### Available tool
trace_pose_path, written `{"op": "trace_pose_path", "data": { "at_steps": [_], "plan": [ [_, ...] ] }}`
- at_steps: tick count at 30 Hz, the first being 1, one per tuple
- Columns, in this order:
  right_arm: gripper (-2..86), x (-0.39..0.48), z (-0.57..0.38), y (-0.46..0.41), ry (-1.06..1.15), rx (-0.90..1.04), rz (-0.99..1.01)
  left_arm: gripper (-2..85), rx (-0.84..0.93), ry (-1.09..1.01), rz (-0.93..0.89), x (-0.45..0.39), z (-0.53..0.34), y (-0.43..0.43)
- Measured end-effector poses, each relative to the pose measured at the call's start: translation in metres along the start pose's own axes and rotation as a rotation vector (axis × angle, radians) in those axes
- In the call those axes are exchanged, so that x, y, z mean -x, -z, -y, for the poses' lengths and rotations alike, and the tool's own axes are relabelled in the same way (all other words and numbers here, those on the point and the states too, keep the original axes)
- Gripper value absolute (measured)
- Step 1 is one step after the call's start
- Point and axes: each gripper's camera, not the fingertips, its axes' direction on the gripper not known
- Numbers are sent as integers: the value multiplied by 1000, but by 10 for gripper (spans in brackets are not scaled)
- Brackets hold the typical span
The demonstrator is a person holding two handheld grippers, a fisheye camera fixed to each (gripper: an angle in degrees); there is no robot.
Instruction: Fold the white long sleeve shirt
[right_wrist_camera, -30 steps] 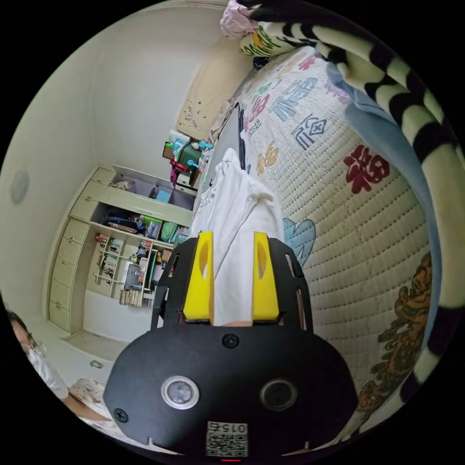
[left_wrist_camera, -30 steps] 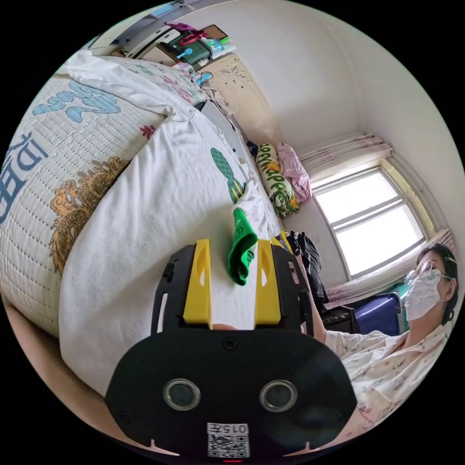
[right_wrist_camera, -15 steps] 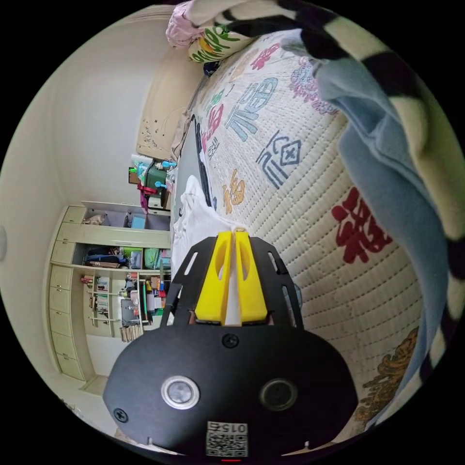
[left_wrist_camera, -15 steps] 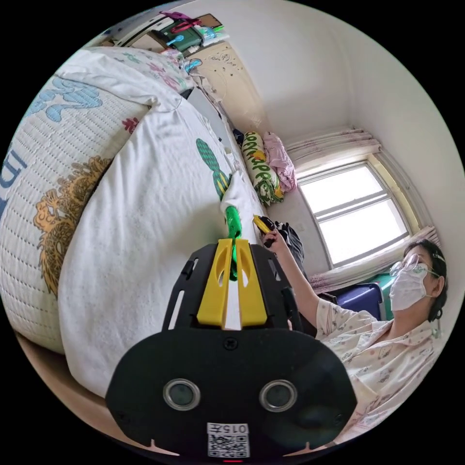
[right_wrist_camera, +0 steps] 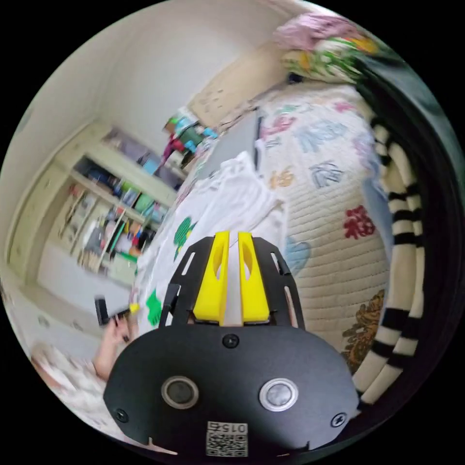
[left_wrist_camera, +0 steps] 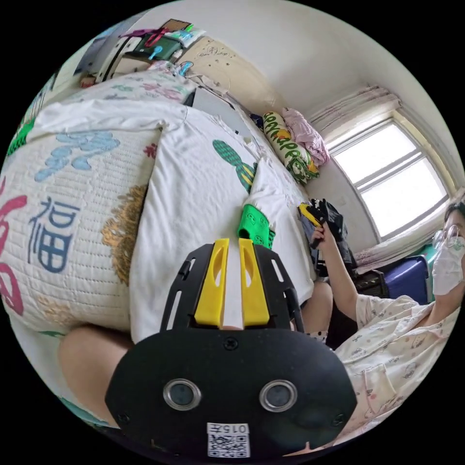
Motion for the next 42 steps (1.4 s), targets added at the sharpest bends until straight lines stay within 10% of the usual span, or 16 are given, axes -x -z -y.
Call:
{"op": "trace_pose_path", "data": {
  "at_steps": [12, 32, 42],
  "plan": [
    [86, 201, -280, -154, 860, 367, -107, 75, 142, -46, 6, -42, 183, -66],
    [-2, 68, -474, -122, 751, 513, 21, 71, 276, -79, 79, -36, 283, 10],
    [65, 26, -476, -84, 715, 293, -1, 74, 253, -58, 111, -24, 315, 51]
  ]
}}
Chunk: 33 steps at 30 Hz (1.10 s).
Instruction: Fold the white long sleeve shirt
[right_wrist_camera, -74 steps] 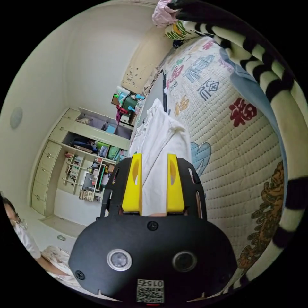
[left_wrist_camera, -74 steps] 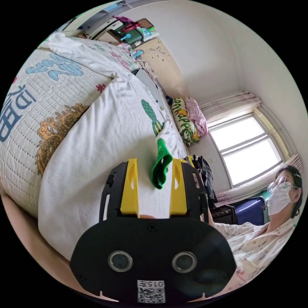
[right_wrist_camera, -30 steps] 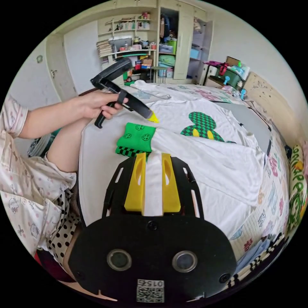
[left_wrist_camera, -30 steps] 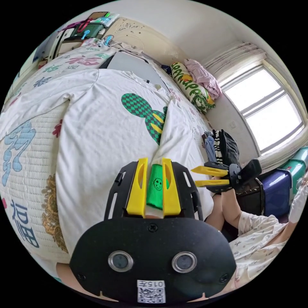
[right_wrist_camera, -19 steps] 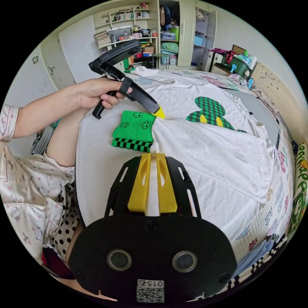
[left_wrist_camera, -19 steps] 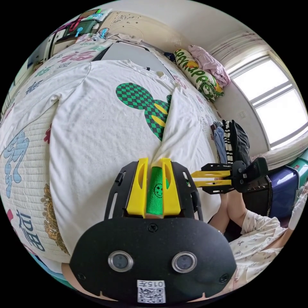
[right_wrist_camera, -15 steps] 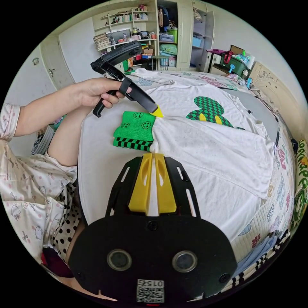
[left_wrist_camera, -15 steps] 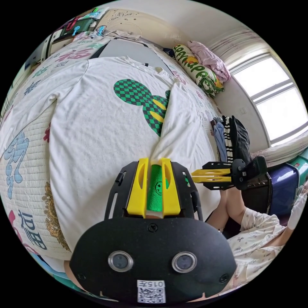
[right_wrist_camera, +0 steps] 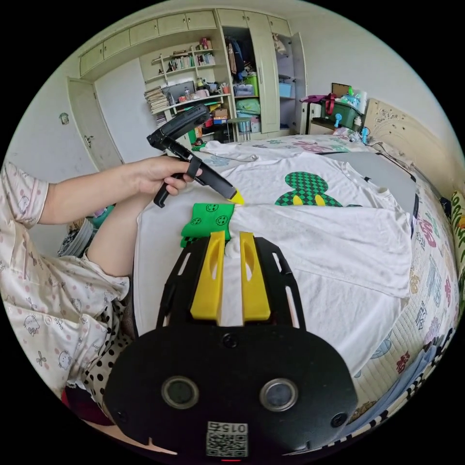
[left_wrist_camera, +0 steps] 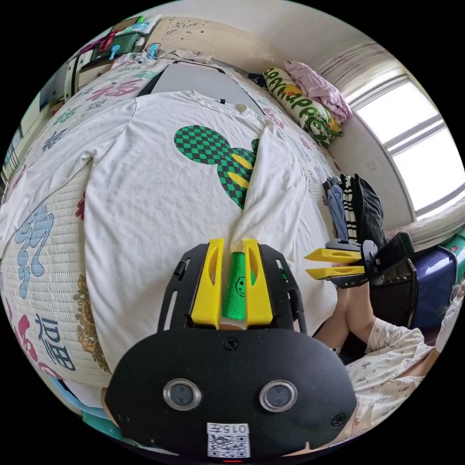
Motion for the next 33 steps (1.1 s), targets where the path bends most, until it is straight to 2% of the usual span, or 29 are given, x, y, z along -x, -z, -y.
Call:
{"op": "trace_pose_path", "data": {
  "at_steps": [6, 15, 18, 24, 33],
  "plan": [
    [66, -23, -7, -30, -40, 170, -3, 78, 16, -10, 7, 5, 8, 7],
    [9, -64, -39, -5, -139, 141, 48, 61, 60, -71, 65, -5, 14, 16],
    [3, -74, -50, 3, -141, 139, 43, 73, 16, -56, 83, -3, 7, 26],
    [0, -93, -62, 9, -105, 159, 22, 76, 1, -49, 28, -2, -4, 16],
    [-2, -137, -84, 22, -138, 155, 72, 4, 36, -137, 38, -38, -25, -6]
  ]
}}
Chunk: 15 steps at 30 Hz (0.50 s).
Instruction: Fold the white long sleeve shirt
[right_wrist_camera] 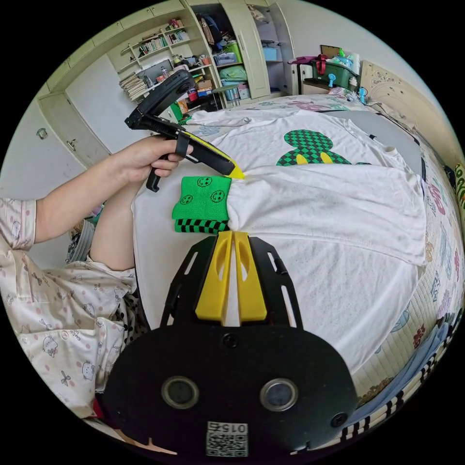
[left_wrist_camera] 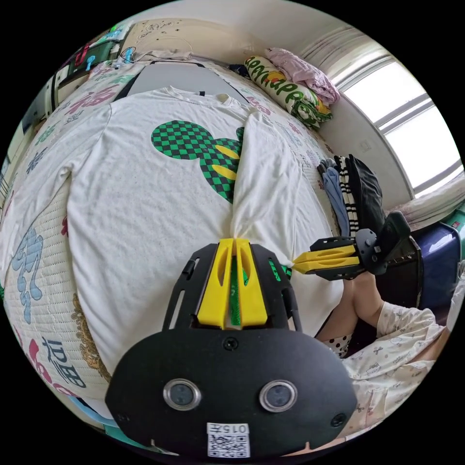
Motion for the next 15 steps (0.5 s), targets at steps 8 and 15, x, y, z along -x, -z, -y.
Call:
{"op": "trace_pose_path", "data": {
  "at_steps": [8, 15],
  "plan": [
    [-3, -20, -14, 6, 17, 16, 13, -6, -47, -35, 116, -53, -28, -6],
    [-3, -44, -26, -16, 29, 59, 10, -6, 28, -80, 213, -103, -57, -77]
  ]
}}
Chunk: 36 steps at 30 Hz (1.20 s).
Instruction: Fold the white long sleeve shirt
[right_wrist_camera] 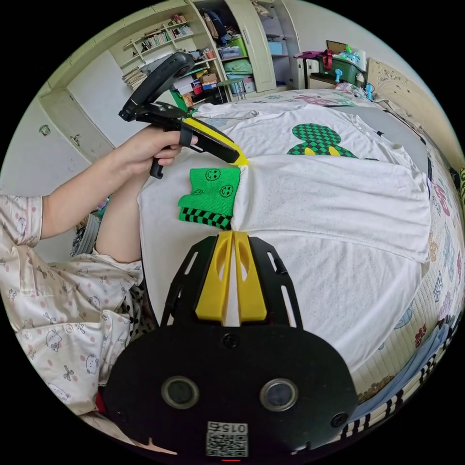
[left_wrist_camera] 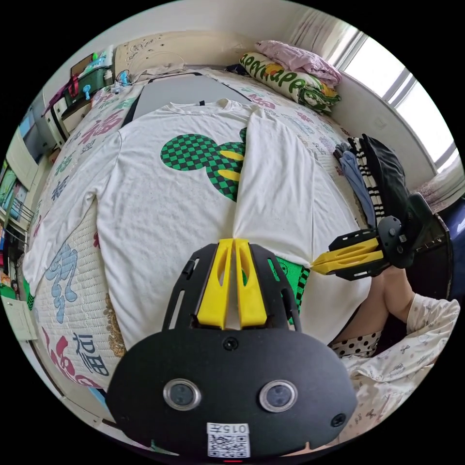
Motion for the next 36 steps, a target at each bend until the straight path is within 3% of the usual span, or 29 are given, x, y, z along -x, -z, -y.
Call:
{"op": "trace_pose_path", "data": {
  "at_steps": [10, 16, 19, 22, 24, 30, 36],
  "plan": [
    [-3, 0, -7, -40, 84, 29, -101, -5, -70, -23, 56, -79, -71, -83],
    [-3, 4, -10, -69, 108, 23, -151, 8, -85, 34, -4, -107, -122, -150],
    [-3, 11, -8, -85, 124, 30, -192, 50, -193, 137, -154, -97, -169, -169],
    [-3, 20, -3, -101, 130, 34, -235, 63, -439, 324, -270, -60, -253, -167],
    [-3, 22, 4, -110, 124, 45, -243, 73, -612, 537, -248, -20, -333, -167],
    [-2, 25, 37, -135, 63, 100, -245, 126, -852, 1000, -91, 58, -510, -211],
    [-2, 45, 79, -161, 23, 163, -302, 144, -920, 1158, -124, 112, -562, -290]
  ]
}}
